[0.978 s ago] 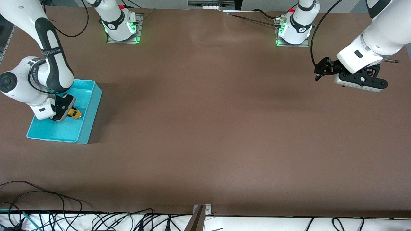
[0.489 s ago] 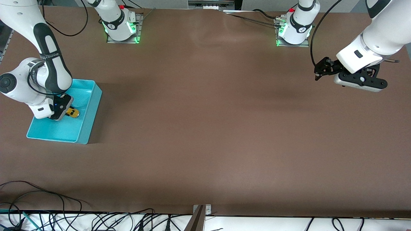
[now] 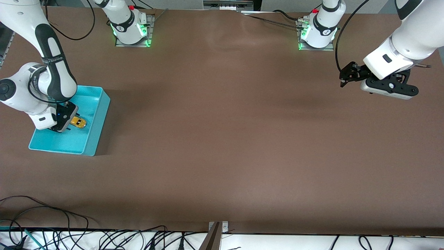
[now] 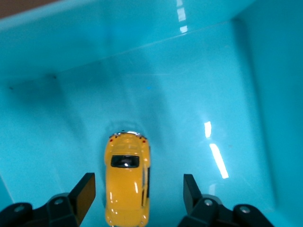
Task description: Wind up and store yellow beetle car
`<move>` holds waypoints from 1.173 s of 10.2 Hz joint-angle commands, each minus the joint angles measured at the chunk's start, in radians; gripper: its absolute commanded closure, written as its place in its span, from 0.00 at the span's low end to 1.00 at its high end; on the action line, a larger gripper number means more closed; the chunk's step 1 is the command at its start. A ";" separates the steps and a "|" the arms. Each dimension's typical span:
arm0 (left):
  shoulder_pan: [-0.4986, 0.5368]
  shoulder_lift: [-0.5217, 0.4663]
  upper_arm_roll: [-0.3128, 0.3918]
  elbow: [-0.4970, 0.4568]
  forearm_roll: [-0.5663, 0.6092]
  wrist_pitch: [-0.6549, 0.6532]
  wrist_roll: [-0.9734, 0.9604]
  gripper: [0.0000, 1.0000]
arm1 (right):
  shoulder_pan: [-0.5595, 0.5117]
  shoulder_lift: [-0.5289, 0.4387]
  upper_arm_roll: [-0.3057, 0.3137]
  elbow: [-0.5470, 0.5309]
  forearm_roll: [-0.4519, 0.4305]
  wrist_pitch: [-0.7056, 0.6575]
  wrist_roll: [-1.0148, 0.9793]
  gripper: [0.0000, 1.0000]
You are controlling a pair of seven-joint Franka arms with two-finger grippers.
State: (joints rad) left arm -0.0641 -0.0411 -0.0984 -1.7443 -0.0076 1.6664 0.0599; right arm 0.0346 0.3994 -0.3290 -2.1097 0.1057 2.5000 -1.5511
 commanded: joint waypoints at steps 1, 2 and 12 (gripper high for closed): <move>-0.005 0.000 0.002 0.009 -0.005 -0.005 -0.011 0.00 | -0.001 -0.059 0.007 0.164 0.008 -0.268 0.108 0.16; -0.003 0.000 0.002 0.009 -0.005 -0.007 -0.009 0.00 | 0.002 -0.060 0.008 0.272 0.006 -0.427 0.196 0.16; -0.005 0.000 0.002 0.009 -0.006 -0.005 -0.014 0.00 | 0.172 -0.120 0.008 0.551 -0.070 -0.702 1.322 0.01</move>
State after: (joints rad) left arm -0.0650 -0.0411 -0.0988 -1.7442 -0.0076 1.6665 0.0590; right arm 0.1914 0.2973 -0.3161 -1.5553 0.0837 1.8148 -0.2747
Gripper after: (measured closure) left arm 0.000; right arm 0.009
